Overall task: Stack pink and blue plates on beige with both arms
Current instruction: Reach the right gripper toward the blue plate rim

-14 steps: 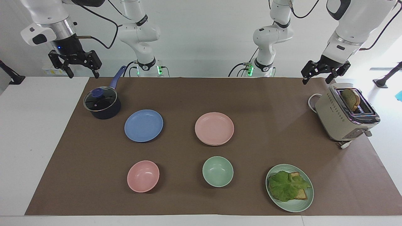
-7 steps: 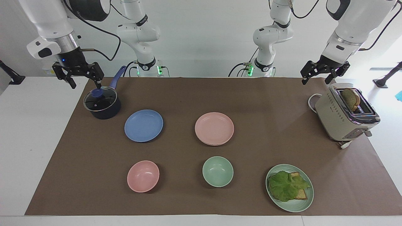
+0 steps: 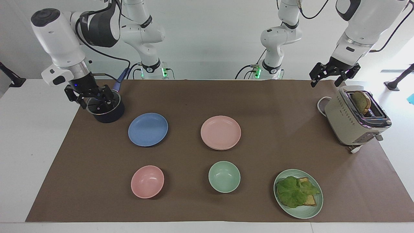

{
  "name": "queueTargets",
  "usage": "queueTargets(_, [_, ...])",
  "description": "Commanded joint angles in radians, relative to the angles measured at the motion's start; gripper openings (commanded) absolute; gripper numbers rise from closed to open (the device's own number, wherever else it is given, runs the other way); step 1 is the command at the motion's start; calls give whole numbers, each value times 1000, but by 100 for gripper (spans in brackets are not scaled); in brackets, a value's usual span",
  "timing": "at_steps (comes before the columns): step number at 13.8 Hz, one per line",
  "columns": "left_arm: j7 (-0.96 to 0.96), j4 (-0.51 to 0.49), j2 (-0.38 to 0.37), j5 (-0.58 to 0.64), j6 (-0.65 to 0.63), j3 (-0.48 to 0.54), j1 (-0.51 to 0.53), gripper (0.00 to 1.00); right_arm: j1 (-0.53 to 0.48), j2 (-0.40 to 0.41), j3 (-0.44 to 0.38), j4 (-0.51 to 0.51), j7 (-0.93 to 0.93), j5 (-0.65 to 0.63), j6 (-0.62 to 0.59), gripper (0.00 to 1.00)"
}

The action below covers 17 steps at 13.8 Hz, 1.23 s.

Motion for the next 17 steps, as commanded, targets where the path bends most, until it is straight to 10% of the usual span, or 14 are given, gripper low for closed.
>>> queueTargets(1, [16,10,-4,-10,-9,-5,10,100,-22,34,4,-66,-99,25,90,100])
queueTargets(17, [16,10,-2,-10,-9,-5,10,100,32,127,6,-304,-166,65,326,100])
